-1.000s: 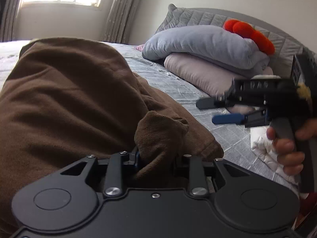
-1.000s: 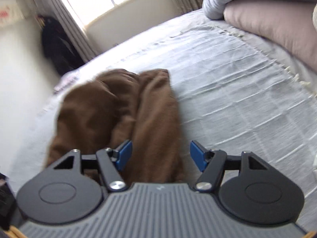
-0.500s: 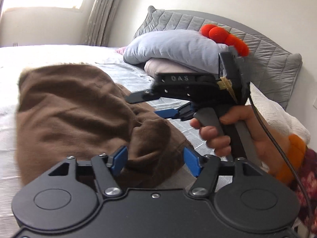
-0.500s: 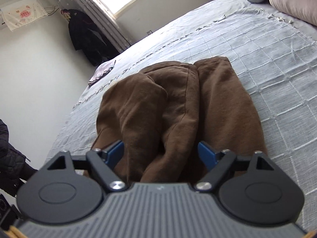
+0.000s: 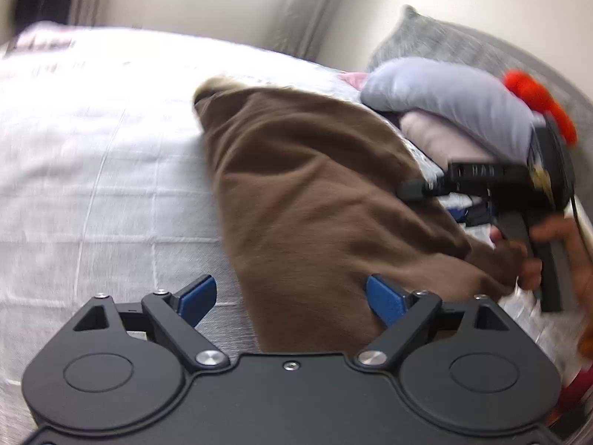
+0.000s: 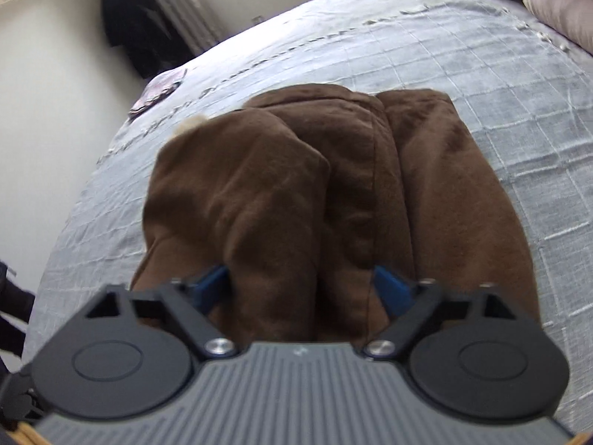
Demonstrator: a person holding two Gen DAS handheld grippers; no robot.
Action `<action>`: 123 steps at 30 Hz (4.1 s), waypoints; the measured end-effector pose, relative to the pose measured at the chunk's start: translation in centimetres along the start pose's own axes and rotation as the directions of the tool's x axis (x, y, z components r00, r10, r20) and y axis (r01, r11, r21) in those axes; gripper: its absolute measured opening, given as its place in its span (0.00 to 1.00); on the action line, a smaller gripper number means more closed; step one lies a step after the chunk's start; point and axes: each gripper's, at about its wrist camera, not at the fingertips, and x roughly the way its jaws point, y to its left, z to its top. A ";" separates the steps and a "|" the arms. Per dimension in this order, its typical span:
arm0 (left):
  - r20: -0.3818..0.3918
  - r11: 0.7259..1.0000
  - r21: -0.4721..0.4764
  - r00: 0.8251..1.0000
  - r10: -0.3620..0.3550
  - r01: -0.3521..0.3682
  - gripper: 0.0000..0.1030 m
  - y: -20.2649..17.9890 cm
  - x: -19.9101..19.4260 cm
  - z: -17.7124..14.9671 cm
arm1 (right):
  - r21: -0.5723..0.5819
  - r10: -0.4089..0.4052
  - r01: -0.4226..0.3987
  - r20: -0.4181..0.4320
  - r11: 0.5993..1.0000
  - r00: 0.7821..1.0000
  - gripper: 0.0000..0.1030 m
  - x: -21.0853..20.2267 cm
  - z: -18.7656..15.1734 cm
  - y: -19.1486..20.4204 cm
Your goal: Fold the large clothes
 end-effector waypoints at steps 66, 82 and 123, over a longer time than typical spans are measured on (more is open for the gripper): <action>-0.127 0.929 -0.371 0.989 -0.069 0.017 0.74 6.7 -13.8 -8.4 | -0.002 0.213 -0.222 -0.280 0.975 0.936 0.70 -4.2 -17.0 8.3; 0.017 0.987 -0.059 0.988 0.151 -0.150 0.76 5.8 -18.1 -4.3 | -0.086 0.147 -0.141 0.076 0.986 0.986 0.85 -12.6 -12.8 5.6; 0.257 0.917 0.303 0.949 0.183 -0.259 0.33 2.1 -3.5 2.8 | -0.204 -0.193 0.299 0.417 0.932 0.888 0.60 -1.1 -12.4 18.8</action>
